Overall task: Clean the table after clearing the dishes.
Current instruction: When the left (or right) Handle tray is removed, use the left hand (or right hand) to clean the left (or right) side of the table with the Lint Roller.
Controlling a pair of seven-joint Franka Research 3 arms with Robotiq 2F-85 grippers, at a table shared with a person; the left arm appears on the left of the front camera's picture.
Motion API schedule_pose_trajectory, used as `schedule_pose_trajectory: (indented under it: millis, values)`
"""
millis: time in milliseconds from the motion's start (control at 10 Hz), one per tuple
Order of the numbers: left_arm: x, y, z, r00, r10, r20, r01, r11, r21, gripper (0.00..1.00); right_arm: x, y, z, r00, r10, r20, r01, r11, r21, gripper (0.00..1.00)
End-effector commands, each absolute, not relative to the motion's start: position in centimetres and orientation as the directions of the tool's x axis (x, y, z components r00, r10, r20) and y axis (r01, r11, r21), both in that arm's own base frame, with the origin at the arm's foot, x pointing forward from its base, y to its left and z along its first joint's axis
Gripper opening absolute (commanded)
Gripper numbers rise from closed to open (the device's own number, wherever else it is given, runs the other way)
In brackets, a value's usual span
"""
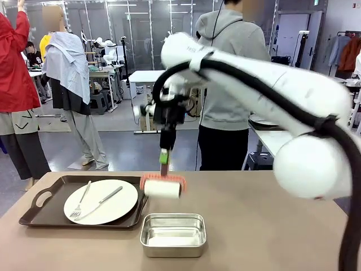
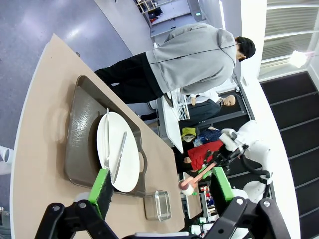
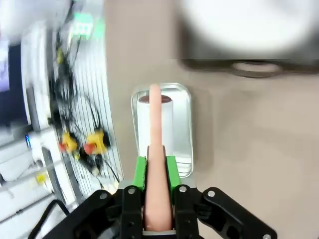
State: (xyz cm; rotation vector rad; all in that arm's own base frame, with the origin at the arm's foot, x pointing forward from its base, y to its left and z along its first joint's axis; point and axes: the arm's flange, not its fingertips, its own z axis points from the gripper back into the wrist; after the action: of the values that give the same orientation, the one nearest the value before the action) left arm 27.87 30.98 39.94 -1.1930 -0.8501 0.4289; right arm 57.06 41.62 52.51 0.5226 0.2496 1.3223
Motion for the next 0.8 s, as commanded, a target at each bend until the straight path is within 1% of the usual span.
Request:
schedule_pose_trajectory:
  millis: [0,100,200,300,400,500,600,700]
  values:
    - [27.6,31.2,40.0,0.625,0.699,0.348,0.148,0.331,-0.932,1.0,46.1,31.2,47.7,0.541,0.822,0.178,-0.766,0.395,0.507,0.05]
    - [27.6,31.2,40.0,0.625,0.699,0.348,0.148,0.331,-0.932,1.0,45.3,27.9,46.8,0.652,0.721,0.235,-0.709,0.469,0.526,0.05]
    - [27.6,31.2,40.0,0.625,0.699,0.348,0.148,0.331,-0.932,1.0,44.9,25.3,45.3,0.739,0.631,0.237,-0.641,0.55,0.535,0.05]
    - [27.6,31.2,40.0,0.625,0.699,0.348,0.148,0.331,-0.932,1.0,44.3,22.8,43.9,0.79,0.57,0.227,-0.583,0.581,0.569,0.05]
    - [27.6,31.2,40.0,0.625,0.699,0.348,0.148,0.331,-0.932,1.0,43.7,20.3,42.8,0.837,0.491,0.24,-0.526,0.605,0.597,0.05]
    - [27.6,31.2,40.0,0.625,0.699,0.348,0.148,0.331,-0.932,1.0,43.3,17.2,41.7,0.882,0.393,0.261,-0.46,0.597,0.657,0.05]
    - [27.6,31.2,40.0,0.625,0.699,0.348,0.148,0.331,-0.932,1.0,43.1,14.2,40.7,0.93,0.264,0.257,-0.367,0.616,0.697,0.05]
    - [27.6,31.2,40.0,0.625,0.699,0.348,0.148,0.331,-0.932,1.0,42.9,11.1,39.6,0.952,0.174,0.253,-0.307,0.578,0.756,0.05]
